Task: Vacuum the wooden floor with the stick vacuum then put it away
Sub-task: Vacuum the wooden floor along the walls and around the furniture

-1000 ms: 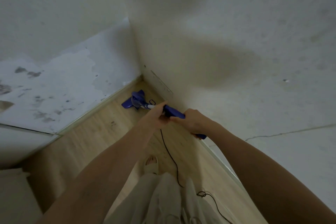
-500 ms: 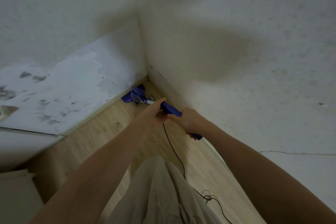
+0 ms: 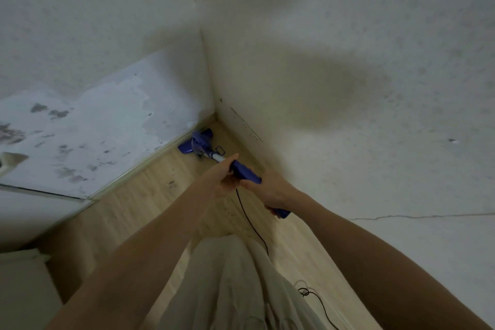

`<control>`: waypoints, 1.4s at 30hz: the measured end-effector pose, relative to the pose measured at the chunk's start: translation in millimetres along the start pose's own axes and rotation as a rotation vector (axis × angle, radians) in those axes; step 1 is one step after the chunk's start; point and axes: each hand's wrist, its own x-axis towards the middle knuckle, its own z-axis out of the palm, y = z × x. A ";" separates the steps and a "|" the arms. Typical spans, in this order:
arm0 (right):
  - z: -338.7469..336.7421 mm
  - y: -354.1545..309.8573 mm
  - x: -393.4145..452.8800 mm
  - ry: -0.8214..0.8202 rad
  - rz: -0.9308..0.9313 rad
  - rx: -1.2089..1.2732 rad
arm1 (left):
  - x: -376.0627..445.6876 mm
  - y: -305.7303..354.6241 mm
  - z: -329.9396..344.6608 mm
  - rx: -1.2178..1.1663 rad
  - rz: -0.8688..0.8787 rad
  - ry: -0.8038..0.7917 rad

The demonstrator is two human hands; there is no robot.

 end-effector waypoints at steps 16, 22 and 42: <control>-13.5 75.2 -96.9 -0.020 -0.017 -0.169 | -48.1 -113.1 27.7 0.061 0.016 0.087; -29.1 88.9 -117.5 0.034 -0.002 -0.256 | -60.7 -130.6 46.1 0.020 -0.024 0.022; 31.8 3.0 -15.7 0.000 -0.069 -0.083 | -7.9 -29.2 -26.7 -0.033 0.062 0.069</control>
